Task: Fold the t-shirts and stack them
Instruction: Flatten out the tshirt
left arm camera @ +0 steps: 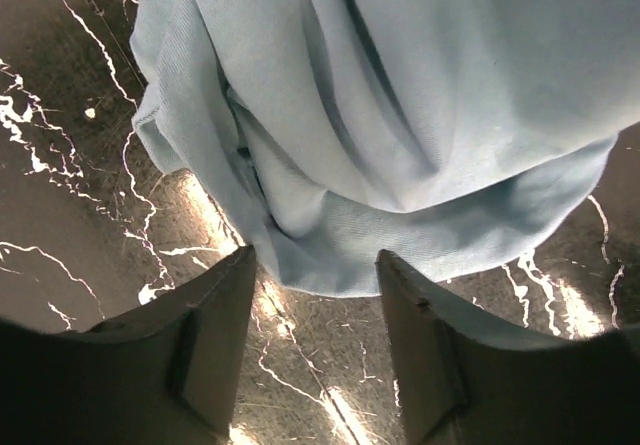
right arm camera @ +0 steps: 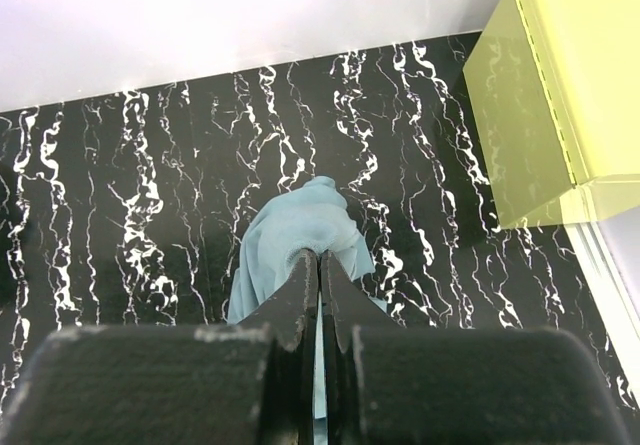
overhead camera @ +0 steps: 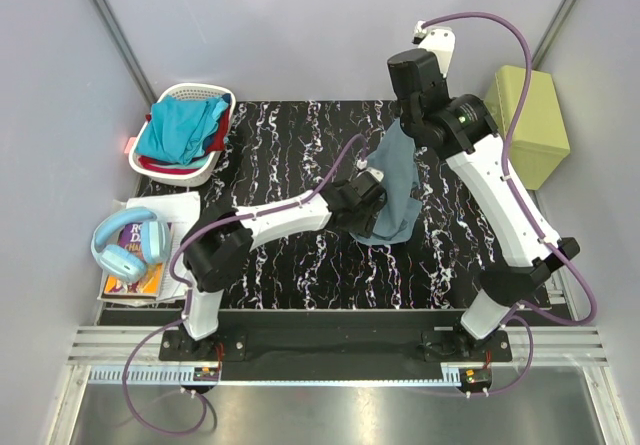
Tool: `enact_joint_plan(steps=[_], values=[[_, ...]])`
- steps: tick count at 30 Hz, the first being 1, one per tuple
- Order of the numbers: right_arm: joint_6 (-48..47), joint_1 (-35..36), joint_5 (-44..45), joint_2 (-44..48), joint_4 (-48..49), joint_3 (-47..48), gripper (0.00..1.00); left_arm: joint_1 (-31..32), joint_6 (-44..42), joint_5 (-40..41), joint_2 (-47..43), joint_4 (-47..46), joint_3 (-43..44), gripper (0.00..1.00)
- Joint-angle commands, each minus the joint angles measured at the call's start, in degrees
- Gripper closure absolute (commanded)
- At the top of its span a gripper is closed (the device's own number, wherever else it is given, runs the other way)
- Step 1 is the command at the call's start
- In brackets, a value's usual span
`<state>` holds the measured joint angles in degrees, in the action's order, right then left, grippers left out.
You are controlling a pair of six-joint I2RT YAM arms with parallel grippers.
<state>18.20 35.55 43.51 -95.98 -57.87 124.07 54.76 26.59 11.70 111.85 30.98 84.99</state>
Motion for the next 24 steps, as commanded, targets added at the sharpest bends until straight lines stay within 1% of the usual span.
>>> enact_joint_plan(steps=[1, 3, 4, 5, 7, 8, 10, 11, 13, 14, 15, 17, 18, 19, 22, 24], values=[[-0.88, -0.57, 0.7, 3.08, 3.2, -0.58, 1.0, -0.09, 0.57, -0.02, -0.14, -1.36, -0.61, 0.34], [-0.97, -0.57, 0.53, 3.43, 3.37, -1.2, 1.0, -0.09, 1.27, 1.56, -1.11, -1.28, -2.01, 0.3], [-0.88, -0.57, 0.44, 3.52, 3.37, -1.46, 1.0, -0.09, 1.45, 2.26, -1.63, -1.28, -2.46, 0.25], [-0.88, -0.66, 0.27, 3.7, 3.55, -1.72, 1.0, -0.09, 1.62, 3.14, -2.51, -1.36, -2.81, 0.23], [-0.88, -0.66, 0.18, 3.96, 3.81, -2.43, 1.0, -0.18, 1.54, 3.32, -2.87, -1.54, -3.52, 0.23], [-0.79, -0.66, 0.0, 3.96, 3.81, -2.6, 1.0, -0.27, 1.45, 3.15, -2.87, -1.63, -3.6, 0.25], [-0.79, -0.66, -0.35, 4.05, 3.9, -2.69, 1.0, -0.27, 1.18, 2.98, -1.73, -1.54, -3.25, 0.32], [-0.71, -0.66, -0.26, 3.96, 3.99, -2.69, 1.0, -0.27, 1.18, 2.54, -1.29, -1.54, -3.08, 0.46], [-0.71, -0.66, -0.44, 4.05, 3.99, -2.96, 1.0, -0.27, 1.88, 2.45, -1.02, -1.63, -3.08, 0.65], [-0.79, -0.66, -0.44, 4.23, 3.99, -3.13, 1.0, -0.27, 2.15, 2.45, -1.37, -1.71, -3.16, 0.72], [-0.71, -0.66, -0.44, 4.31, 4.08, -3.57, 1.0, -0.27, 2.5, 2.45, -1.64, -1.89, -3.69, 0.82], [-0.71, -0.75, -0.53, 4.49, 4.25, -3.92, 1.0, -0.27, 2.59, 3.14, -2.6, -2.15, -4.22, 0.9], [-0.79, -0.75, -0.53, 4.58, 4.25, -4.19, 1.0, -0.27, 2.5, 3.41, -2.87, -2.15, -4.65, 0.98], [-0.71, -0.75, -0.53, 4.67, 4.43, -4.28, 1.0, -0.27, 2.33, 3.85, -3.39, -2.07, -4.83, 1.0], [-0.88, -0.75, -0.44, 4.58, 4.6, -4.28, 1.0, -0.36, 2.33, 6.22, -4.97, -1.28, -6.15, 1.0], [-0.88, -0.83, -0.18, 4.49, 4.6, -3.93, 1.0, -0.88, 2.68, 8.24, -7.87, -1.01, -7.81, 1.0]])
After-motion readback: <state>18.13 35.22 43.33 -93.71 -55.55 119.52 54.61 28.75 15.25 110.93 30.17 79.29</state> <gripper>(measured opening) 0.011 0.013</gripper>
